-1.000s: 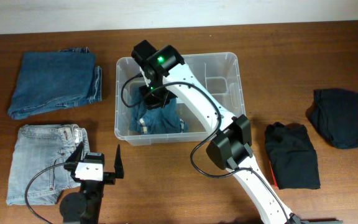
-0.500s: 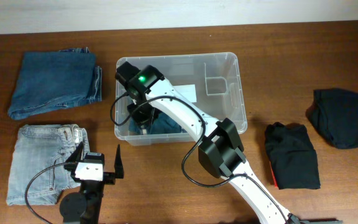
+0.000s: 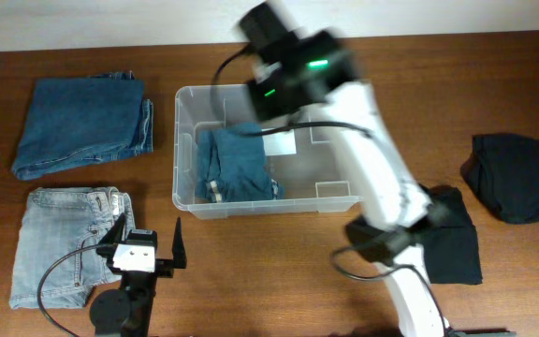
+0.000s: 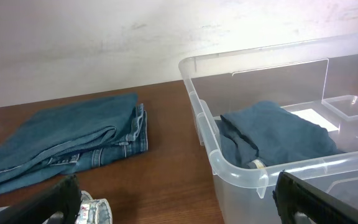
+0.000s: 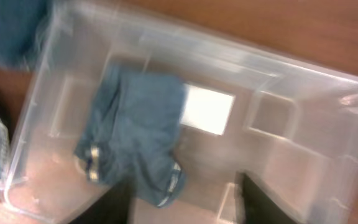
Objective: Pack container
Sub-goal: 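Withdraw the right gripper to the black garment at far right, then grasp the black folded garment with the right gripper, then lift the black garment and carry it over the bin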
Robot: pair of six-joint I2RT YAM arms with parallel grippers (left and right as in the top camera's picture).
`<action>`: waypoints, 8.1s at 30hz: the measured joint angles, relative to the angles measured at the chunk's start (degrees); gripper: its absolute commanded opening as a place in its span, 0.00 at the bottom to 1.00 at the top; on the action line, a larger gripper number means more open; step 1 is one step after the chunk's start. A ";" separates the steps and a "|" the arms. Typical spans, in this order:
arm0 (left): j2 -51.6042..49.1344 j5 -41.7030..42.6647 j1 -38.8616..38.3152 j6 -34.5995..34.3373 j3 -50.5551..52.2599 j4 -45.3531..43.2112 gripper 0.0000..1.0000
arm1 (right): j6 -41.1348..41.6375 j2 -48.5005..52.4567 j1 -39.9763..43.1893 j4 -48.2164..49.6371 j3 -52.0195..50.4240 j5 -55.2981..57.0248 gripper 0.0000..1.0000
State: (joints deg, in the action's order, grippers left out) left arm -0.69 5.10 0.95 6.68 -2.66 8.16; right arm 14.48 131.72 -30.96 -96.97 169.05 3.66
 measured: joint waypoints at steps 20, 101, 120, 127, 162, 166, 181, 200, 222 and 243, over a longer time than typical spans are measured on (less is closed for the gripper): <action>0.00 0.00 0.00 0.00 0.00 0.04 1.00 | -0.76 -34.53 49.53 6.21 -55.32 -2.25 0.98; 0.00 0.00 0.00 0.00 0.00 0.02 0.99 | -26.95 -14.29 72.57 41.22 -63.84 -30.77 0.99; 0.00 0.00 0.00 0.00 0.00 0.02 0.99 | -41.72 -1.36 70.60 40.15 -63.95 -39.12 0.99; 0.00 0.00 0.00 0.00 0.00 0.02 0.99 | -41.81 -0.17 70.60 40.09 -63.95 -38.62 0.99; 0.00 0.00 0.00 0.00 0.00 0.02 0.99 | -42.93 1.33 64.13 42.66 -64.76 -33.64 0.99; 0.00 0.00 0.00 0.00 0.00 0.00 1.00 | -42.88 1.44 64.13 43.12 -64.85 -32.57 0.73; 0.00 0.00 0.00 0.00 0.00 0.00 0.99 | -36.48 3.04 64.46 42.99 -63.63 -30.47 0.16; 0.00 0.00 0.00 0.00 0.00 -0.02 0.99 | -28.81 6.51 64.39 15.87 -34.32 -59.23 0.04; 0.00 0.00 0.00 0.00 0.00 0.00 0.99 | -20.31 -10.62 35.23 3.37 -16.92 -62.88 0.04; 0.00 0.00 0.00 0.00 0.00 0.00 0.99 | 12.74 -5.35 5.05 14.08 -27.36 -15.41 0.04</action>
State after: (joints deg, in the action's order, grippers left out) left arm -0.69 5.10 0.95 6.68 -2.66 8.16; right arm 27.22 126.37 -25.91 -82.89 141.69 -11.75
